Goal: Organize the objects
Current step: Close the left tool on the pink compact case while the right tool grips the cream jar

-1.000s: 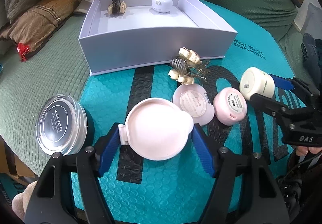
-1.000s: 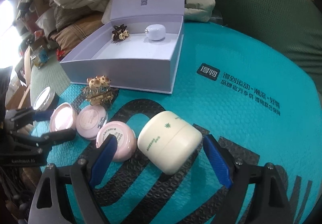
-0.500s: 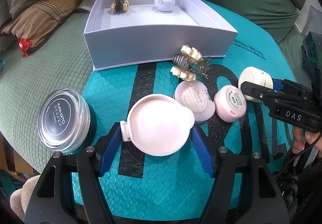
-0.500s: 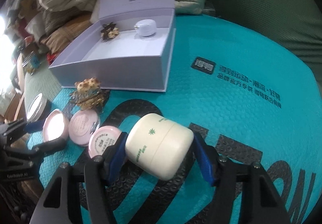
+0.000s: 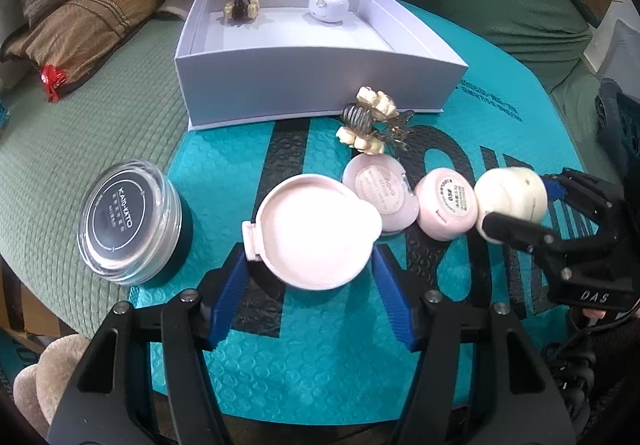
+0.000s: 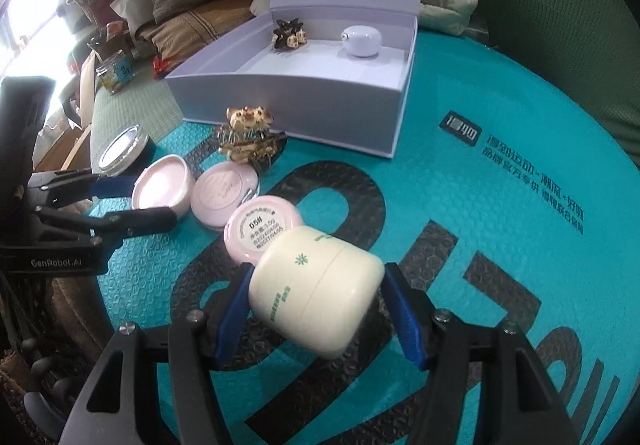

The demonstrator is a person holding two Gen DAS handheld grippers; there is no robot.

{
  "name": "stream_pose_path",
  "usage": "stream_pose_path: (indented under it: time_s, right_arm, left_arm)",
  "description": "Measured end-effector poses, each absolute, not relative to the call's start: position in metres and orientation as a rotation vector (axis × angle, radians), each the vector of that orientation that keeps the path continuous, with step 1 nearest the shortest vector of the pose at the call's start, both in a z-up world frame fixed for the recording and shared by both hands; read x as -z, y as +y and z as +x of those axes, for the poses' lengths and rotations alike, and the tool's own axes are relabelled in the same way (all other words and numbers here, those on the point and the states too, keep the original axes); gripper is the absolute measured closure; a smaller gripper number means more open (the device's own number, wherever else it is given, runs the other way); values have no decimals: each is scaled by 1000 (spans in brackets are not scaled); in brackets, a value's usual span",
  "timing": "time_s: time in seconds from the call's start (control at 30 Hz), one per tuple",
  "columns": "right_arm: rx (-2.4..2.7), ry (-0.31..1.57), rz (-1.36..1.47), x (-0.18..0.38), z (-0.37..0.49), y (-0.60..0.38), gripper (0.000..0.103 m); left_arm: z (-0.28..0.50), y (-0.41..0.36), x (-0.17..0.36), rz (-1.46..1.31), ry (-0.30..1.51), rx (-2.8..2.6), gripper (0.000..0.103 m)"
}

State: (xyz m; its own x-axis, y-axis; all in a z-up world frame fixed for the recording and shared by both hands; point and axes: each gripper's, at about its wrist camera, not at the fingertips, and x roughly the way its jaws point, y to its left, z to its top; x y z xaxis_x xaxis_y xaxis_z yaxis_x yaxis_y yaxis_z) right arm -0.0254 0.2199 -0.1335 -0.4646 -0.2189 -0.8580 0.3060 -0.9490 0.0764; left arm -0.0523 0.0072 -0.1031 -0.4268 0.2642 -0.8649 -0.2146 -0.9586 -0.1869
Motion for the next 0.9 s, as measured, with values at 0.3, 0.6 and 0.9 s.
stream_pose_path:
  time_s: [0.3, 0.6, 0.9]
  right_arm:
    - [2487, 209, 1402, 133, -15, 219, 38]
    - [2533, 86, 1430, 144, -21, 224, 38]
    - [2515, 43, 1440, 146, -19, 227, 45]
  left_arm:
    - [-60, 18, 117, -1506, 58, -2446, 20]
    - [-57, 16, 123, -1455, 110, -2505, 39]
    - [-52, 14, 125, -1446, 109, -2514, 40]
